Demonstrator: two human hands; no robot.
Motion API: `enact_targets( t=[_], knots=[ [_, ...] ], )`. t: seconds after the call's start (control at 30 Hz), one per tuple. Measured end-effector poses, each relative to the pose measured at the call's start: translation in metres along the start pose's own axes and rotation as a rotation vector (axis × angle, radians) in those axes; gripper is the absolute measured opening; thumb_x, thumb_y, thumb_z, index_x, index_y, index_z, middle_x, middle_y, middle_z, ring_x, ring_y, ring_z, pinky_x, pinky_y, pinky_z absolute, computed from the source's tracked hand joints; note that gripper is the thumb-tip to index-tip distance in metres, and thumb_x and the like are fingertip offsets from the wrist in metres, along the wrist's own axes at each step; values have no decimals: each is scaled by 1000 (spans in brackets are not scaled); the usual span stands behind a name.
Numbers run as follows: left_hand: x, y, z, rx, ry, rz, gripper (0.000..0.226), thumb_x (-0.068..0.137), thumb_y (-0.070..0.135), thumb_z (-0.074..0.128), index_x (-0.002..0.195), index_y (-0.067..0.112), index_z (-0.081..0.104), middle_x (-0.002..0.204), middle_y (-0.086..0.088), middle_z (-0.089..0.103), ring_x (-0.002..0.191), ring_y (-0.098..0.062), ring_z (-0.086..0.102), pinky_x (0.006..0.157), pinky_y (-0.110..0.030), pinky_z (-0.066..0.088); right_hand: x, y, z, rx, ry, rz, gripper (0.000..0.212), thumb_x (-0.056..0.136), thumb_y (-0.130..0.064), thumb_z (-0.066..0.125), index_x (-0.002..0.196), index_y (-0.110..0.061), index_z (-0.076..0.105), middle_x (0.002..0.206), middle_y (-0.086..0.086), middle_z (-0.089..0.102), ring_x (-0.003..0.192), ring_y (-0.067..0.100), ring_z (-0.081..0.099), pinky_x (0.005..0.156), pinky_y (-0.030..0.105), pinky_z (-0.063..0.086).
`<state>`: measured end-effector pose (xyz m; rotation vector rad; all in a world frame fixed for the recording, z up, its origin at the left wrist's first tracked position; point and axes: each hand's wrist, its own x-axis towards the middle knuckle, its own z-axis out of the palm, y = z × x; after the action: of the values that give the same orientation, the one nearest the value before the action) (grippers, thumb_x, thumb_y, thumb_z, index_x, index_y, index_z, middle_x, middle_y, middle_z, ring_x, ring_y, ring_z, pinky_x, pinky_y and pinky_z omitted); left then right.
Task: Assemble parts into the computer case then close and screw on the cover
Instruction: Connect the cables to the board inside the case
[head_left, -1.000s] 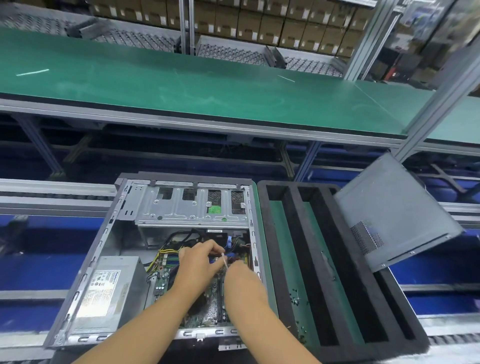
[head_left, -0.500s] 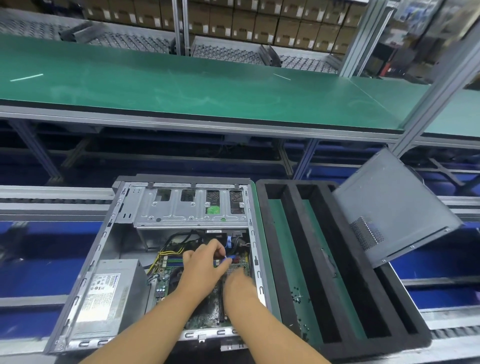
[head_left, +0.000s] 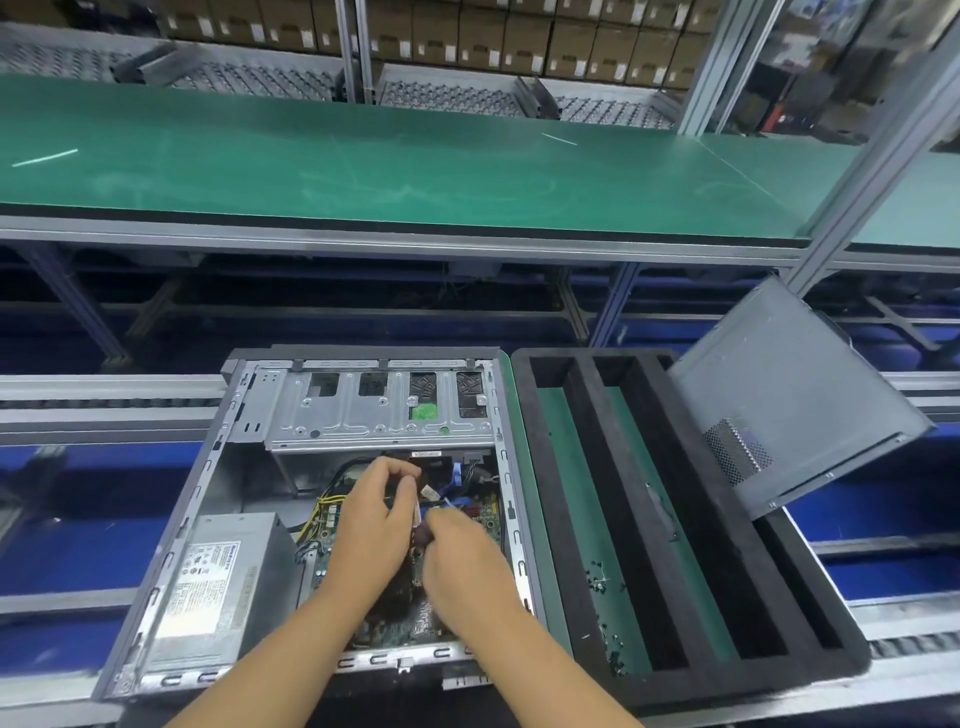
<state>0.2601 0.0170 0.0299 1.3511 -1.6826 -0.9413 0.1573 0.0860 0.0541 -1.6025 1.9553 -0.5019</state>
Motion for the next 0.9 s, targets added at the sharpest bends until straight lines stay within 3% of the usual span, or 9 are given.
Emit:
enact_targets(
  t=[0.07,0.17,0.3,0.37,0.43,0.63,0.73,0.83,0.9],
  knots=[
    [-1,2,-3,-62,4,-90,31,94,2,47,90,29,61,89,11,68,80,1,61,75,-28,48,5,5,0,166,24,14,30,86,8,42,82,-14,62,94,-1,57,90,19,53,81,35,45],
    [-1,-1,-10,-65,4,-133,38,91,-5,44,90,29,63,97,14,69,91,2,63,83,-28,49,13,13,2,379,83,66,36,93,8,39,81,-15,64,91,-4,58,82,10,51,79,29,44],
    [-4,-6,-24,-98,38,-133,36,96,6,47,91,37,65,95,20,70,89,3,65,79,-28,51,24,10,4,709,140,148,31,105,-11,39,102,-31,62,87,-8,69,67,1,56,66,26,47],
    [-7,-6,-32,-169,37,-154,37,98,8,45,91,39,64,95,16,72,90,-3,69,78,-34,55,29,6,1,776,141,128,27,105,-13,40,109,-32,59,85,-7,70,63,3,59,63,29,49],
    [-9,-3,-44,-216,50,-169,38,99,9,45,91,41,62,93,10,73,86,-9,71,76,-38,57,32,-1,-6,818,147,109,27,103,-9,43,110,-30,58,84,-5,72,61,8,60,59,29,50],
    [-10,2,-93,-323,137,-183,37,98,6,46,92,38,63,93,8,74,89,-8,70,75,-28,55,44,-47,-13,748,65,21,27,104,-11,44,109,-31,61,85,-7,74,64,5,62,58,19,50],
    [-17,4,-128,-372,224,-194,35,95,-4,46,95,24,66,91,9,74,90,-9,70,71,-21,55,44,-85,5,744,27,-32,26,102,-8,47,103,-29,62,82,-6,74,62,4,61,59,21,50],
    [-39,-5,-176,-357,318,-218,26,96,0,51,98,21,67,92,10,73,86,-6,70,71,-23,57,36,-129,32,775,-33,-82,23,100,-6,51,101,-26,63,78,-5,73,61,6,61,59,23,49],
    [-61,-15,-214,-380,387,-249,21,97,4,52,100,19,66,91,4,74,77,-12,72,61,-24,57,27,-163,55,762,-91,-133,21,99,-6,53,100,-24,64,75,-10,72,59,3,61,55,19,49]
  ],
)
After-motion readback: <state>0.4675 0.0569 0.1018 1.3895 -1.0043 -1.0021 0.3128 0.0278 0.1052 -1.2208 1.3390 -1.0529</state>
